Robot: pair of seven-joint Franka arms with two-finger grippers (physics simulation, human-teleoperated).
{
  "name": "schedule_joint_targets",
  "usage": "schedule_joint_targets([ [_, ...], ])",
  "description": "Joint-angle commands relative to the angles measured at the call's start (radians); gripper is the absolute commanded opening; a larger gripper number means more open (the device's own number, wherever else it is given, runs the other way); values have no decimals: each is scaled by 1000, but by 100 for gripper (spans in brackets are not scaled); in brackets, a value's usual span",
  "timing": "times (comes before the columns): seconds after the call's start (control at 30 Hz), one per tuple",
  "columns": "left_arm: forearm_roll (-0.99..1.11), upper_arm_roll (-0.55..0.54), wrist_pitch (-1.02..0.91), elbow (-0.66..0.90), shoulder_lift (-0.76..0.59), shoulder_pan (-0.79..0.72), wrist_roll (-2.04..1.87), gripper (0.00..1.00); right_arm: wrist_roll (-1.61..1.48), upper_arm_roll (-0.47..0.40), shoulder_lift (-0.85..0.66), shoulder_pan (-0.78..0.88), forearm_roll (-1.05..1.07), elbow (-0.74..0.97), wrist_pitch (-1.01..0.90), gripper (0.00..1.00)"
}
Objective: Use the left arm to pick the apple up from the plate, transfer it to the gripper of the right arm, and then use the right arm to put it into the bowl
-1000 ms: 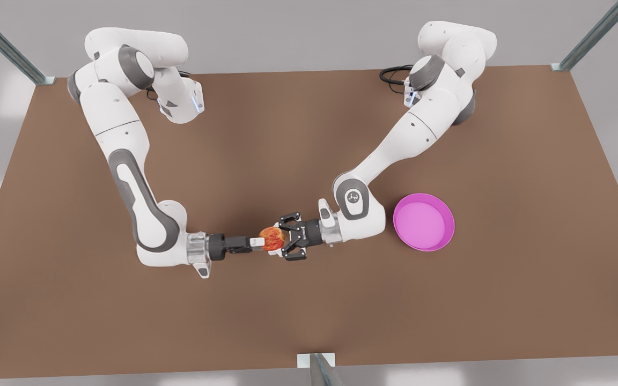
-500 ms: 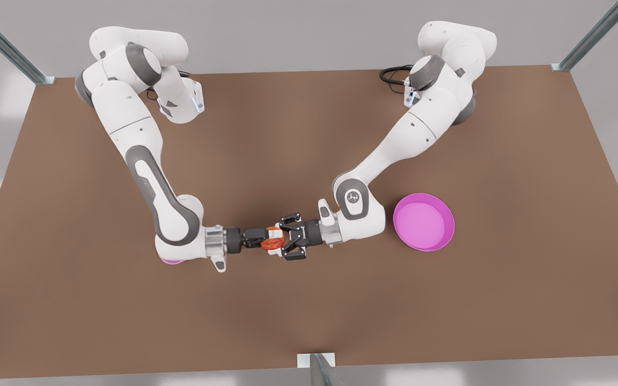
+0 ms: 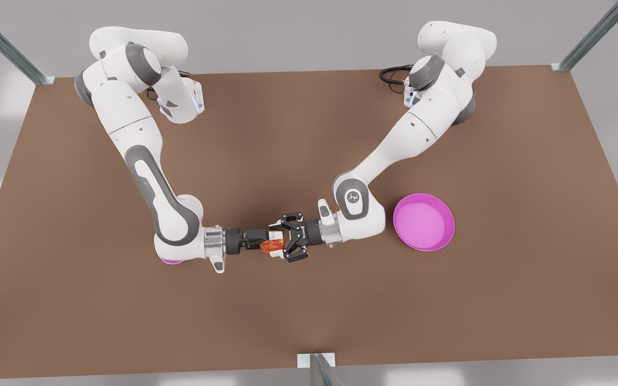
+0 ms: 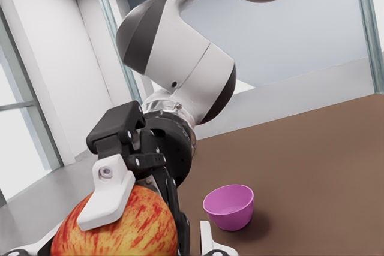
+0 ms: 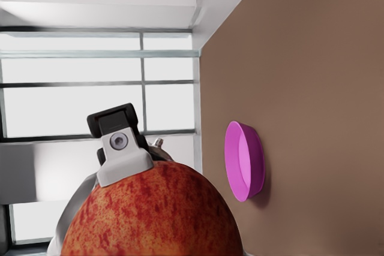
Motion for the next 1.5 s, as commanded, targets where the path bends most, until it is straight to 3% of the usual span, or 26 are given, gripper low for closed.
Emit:
schedule_joint_targets([
  [0.0,0,-1,-2,0,-2,0,22,99,-20,1,-2,-9,-24,1,-8,66],
  [0.33,-1,-2,-2,0,-2,0,22,99,-22,-9,-14,-39,-238,-4,1,67],
  [0.53,26,5,-34,-19,-15,70,-30,99,-82,-2,-23,-186,-294,-48,-101,66],
  [0.6,183,8,-114,-114,-40,227,-225,100,-126,-4,-8,-250,-294,-55,-170,66],
  [0.7,666,13,-118,-395,-316,481,-930,100,-169,-15,6,-338,-358,-56,-249,66],
  [0.77,1079,19,-327,-403,-419,544,-1524,100,-174,-13,3,-376,-390,-58,-288,66],
  [0.87,1445,18,-847,-291,-563,623,-2026,100,-227,-13,1,-445,-450,-91,-342,66],
  [0.93,1571,18,-1023,-240,-637,655,-2333,100,-241,-13,0,-465,-462,-104,-368,66],
  [1.03,1539,19,-1033,-227,-730,693,-2446,100,-240,-12,-14,-479,-554,-95,-384,66],
  [1.07,1469,106,-1027,-233,-768,660,-2446,100,-238,-12,-17,-479,-574,-90,-367,66],
  [1.1,1355,467,-1024,-257,-844,364,-2443,100,-221,-12,-25,-477,-594,-72,-347,66],
  [1.13,1320,622,-1002,-343,-919,231,-2436,100,-208,-13,-25,-476,-628,-55,-328,66],
  [1.17,1320,622,-945,-415,-960,231,-2429,100,-192,-13,-26,-474,-679,-32,-311,66],
  [1.27,1318,616,-967,-375,-922,234,-2433,100,-59,-1,-31,-470,-881,33,-272,65],
  [1.47,1330,619,-958,-317,-839,238,-2462,100,0,1,-48,-437,-963,36,-245,64],
])
